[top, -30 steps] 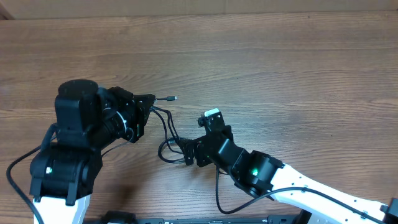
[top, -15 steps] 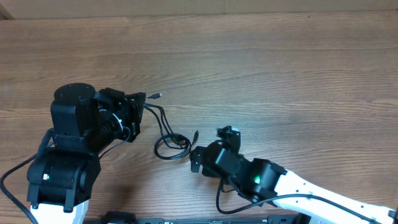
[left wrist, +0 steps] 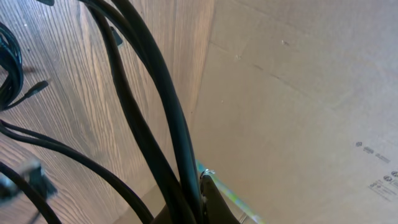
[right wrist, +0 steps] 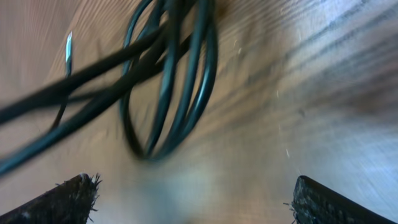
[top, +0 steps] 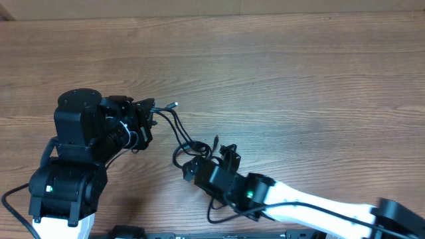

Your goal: Untangle cables

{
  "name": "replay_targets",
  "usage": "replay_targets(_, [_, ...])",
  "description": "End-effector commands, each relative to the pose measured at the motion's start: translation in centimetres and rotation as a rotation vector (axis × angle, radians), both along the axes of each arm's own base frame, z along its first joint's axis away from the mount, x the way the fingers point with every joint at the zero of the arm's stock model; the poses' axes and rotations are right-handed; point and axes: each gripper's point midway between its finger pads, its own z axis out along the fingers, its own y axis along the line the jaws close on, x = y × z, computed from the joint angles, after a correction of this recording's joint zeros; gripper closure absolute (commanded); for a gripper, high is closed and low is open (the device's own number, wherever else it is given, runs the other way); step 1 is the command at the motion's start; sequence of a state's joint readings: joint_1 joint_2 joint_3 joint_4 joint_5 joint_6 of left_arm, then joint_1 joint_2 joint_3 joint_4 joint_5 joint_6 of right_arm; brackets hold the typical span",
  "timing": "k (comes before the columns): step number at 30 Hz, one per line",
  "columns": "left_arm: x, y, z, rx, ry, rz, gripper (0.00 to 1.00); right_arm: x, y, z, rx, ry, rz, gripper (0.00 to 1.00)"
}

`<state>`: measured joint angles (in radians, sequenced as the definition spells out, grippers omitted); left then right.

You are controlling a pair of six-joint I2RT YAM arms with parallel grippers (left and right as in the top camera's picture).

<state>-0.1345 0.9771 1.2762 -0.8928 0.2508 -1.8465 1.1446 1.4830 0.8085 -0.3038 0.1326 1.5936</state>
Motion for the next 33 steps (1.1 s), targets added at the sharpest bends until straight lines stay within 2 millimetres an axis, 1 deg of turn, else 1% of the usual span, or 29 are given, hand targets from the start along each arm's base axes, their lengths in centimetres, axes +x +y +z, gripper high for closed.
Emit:
replay_targets(1, [-0.2, 0.0, 1.8, -0.047, -0.033, 0.014, 0.96, 3.0, -0.5, -1.4, -0.003, -0.039, -0.191, 0.01])
replay_targets(2, [-0.3, -0.1, 1.8, -0.053, -0.031, 0.009, 0.95, 3.8, -0.4, -1.5, 0.006, -0.057, -0.209, 0.04])
replay_targets(3, [-0.4, -0.3, 1.7, -0.06, -0.026, 0.005, 0.96, 4.3, -0.3, -1.6, 0.015, -0.066, -0.222, 0.12])
replay_targets(6, [-0.4, -0.3, 1.7, -0.062, -0.025, 0.003, 0.96, 5.8, -0.5, -1.7, 0.035, -0.074, -0.259, 0.46])
replay_targets(7, [-0.4, -0.3, 1.7, -0.061, -0.025, 0.005, 0.96, 6.1, -0.9, -1.8, 0.026, -0.074, -0.265, 0.59])
replay_targets(8, [-0.4, -0.2, 1.7, -0.059, -0.026, 0.005, 0.96, 6.4, -1.4, -2.0, 0.008, -0.076, -0.268, 0.72])
replay_targets(10, [-0.3, -0.1, 1.7, -0.055, -0.026, 0.013, 0.96, 6.9, -2.8, -2.6, -0.048, -0.075, -0.267, 0.94])
replay_targets(11, [-0.3, 0.1, 1.7, -0.05, -0.026, 0.021, 0.96, 7.1, -3.5, -2.9, -0.08, -0.073, -0.264, 0.96])
replay_targets(13, [-0.2, 0.5, 1.6, -0.036, -0.028, 0.042, 0.96, 7.6, -5.9, -3.7, -0.177, -0.068, -0.245, 0.96])
replay_targets(14, [-0.1, 0.6, 1.6, -0.032, -0.028, 0.047, 0.96, 7.6, -6.7, -3.9, -0.207, -0.063, -0.241, 0.96])
replay_targets(16, [-0.1, 0.9, 1.6, -0.023, -0.032, 0.063, 0.96, 7.7, -9.1, -4.5, -0.287, -0.034, -0.251, 0.96])
replay_targets(20, [-0.1, 2.0, 1.9, 0.01, -0.053, 0.12, 0.96, 7.4, -15.7, -5.7, -0.462, 0.076, -0.358, 0.96])
replay_targets(22, [-0.2, 3.1, 2.2, 0.045, -0.075, 0.169, 0.96, 7.1, -19.6, -6.2, -0.545, 0.155, -0.435, 0.96])
replay_targets(24, [-0.4, 4.0, 2.4, 0.086, -0.094, 0.201, 0.96, 6.9, -22.4, -6.3, -0.593, 0.216, -0.487, 0.96])
replay_targets(26, [-0.9, 5.4, 2.6, 0.157, -0.11, 0.244, 0.96, 7.1, -25.1, -6.3, -0.638, 0.256, -0.487, 0.96])
replay_targets(28, [-1.5, 7.0, 2.5, 0.252, -0.113, 0.293, 0.96, 7.7, -27.1, -6.3, -0.656, 0.273, -0.444, 0.96])
replay_targets(29, [-1.7, 7.6, 2.4, 0.296, -0.112, 0.305, 0.96, 7.9, -27.6, -6.3, -0.656, 0.277, -0.423, 0.96])
replay_targets(31, [-2.0, 8.4, 2.0, 0.363, -0.098, 0.31, 0.96, 8.7, -28.4, -6.1, -0.634, 0.27, -0.351, 0.96])
replay_targets(33, [-2.0, 8.5, 1.3, 0.405, -0.072, 0.29, 0.96, 9.4, -28.5, -5.9, -0.603, 0.246, -0.272, 0.96])
